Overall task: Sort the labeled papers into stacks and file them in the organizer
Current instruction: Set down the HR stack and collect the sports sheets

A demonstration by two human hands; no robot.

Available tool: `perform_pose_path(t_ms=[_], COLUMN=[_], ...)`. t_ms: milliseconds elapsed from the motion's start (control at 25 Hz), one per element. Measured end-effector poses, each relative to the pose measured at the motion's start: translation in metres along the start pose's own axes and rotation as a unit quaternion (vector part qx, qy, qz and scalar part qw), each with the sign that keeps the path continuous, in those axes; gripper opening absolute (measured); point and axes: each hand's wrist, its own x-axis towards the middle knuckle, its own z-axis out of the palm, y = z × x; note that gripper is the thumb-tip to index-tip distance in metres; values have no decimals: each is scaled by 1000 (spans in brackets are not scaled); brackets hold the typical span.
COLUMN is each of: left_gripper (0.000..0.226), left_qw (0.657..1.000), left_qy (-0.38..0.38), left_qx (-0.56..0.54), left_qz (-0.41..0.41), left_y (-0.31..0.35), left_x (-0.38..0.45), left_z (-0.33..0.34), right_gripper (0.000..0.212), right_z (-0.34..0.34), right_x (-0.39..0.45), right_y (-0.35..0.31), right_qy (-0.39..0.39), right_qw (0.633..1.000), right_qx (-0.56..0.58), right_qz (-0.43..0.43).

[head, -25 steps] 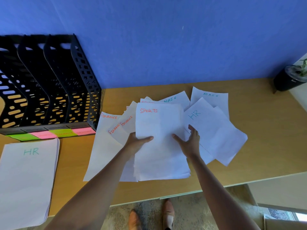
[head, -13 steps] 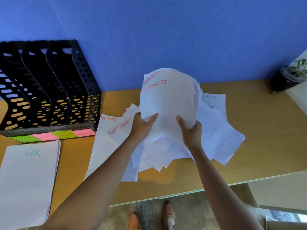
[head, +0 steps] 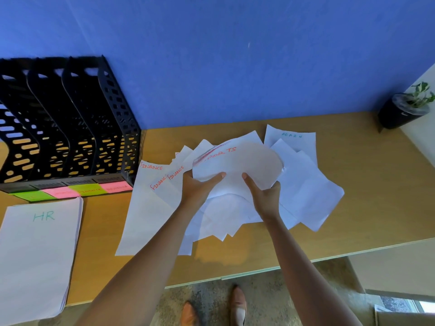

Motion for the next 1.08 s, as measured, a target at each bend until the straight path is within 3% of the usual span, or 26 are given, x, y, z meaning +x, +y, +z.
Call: perform_pose_path(t_ms=[360,600,760,960,1080], left_gripper=[53,47,56,37,40], left_qw=[999,997,998,995,995], left_qy=[-26,-47,-48,-50,-41], left_qx=[-30,-22,-20,0,3], left_qz=[-18,-54,-36,-80,-88], left_y=[-6,-24,-17,-29,-28], left_x=[-9,-21,-18,-24,-26], left_z=[-5,-9,-11,-21,-28], right_gripper=[39,29,47,48,39], right_z=[-6,-9,-4,3,3], right_x=[-8,-13,-8,-15,-16], right_y=[18,32,23,33,34], right_qy=[-20,-24,-39,-50,-52], right_qw=[999,997,998,996,995], right_qx=[1,-26,-18,-28,-37], right_qz=[31,72,36,74,72])
